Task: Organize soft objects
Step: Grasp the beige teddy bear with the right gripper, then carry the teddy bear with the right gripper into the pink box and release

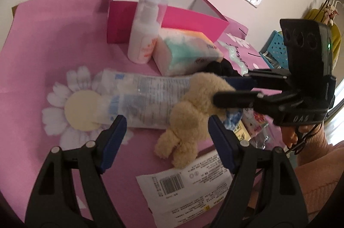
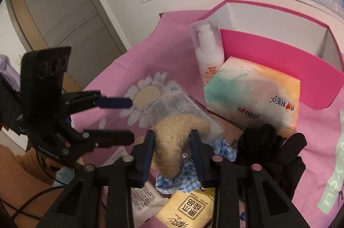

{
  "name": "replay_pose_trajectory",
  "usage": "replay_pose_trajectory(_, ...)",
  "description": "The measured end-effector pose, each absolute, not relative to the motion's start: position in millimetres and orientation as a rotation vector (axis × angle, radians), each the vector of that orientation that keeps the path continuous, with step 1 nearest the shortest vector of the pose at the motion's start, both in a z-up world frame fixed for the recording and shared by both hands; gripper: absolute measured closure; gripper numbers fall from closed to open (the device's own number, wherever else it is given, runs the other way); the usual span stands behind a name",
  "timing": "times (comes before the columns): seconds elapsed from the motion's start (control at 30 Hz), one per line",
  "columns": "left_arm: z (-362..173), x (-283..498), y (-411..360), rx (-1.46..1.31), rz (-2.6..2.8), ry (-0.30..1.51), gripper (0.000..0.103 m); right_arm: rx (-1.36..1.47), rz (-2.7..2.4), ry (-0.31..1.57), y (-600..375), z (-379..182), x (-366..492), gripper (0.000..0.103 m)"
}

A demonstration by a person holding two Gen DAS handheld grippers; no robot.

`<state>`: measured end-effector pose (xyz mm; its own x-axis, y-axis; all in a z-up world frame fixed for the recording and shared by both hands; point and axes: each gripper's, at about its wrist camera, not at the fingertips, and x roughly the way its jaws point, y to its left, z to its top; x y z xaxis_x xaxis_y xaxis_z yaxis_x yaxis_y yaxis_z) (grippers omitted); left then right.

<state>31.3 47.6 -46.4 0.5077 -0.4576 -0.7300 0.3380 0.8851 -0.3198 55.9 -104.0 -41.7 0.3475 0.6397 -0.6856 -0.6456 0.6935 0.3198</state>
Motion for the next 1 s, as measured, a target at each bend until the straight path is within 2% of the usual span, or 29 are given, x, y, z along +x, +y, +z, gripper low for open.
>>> replay_pose_trajectory(0.13, -47, 27, 47, -0.172, -0.539, 0.936, 0.024, 0.061, 0.851, 0.85, -116, -34, 52, 0.077)
replay_pose_trajectory(0.43, -17, 27, 24, -0.145, -0.63, 0.859, 0.024, 0.26, 0.858, 0.74, -152, -3, 54, 0.077)
replay_pose_trajectory(0.67, 14, 61, 2, -0.117, -0.665, 0.807, 0.051, 0.343, 0.827, 0.669, -176, 13, 62, 0.077)
replay_pose_trajectory(1.0, 48, 123, -33, -0.027, -0.639, 0.768, 0.057, 0.419, 0.724, 0.551, -220, 40, 102, 0.077)
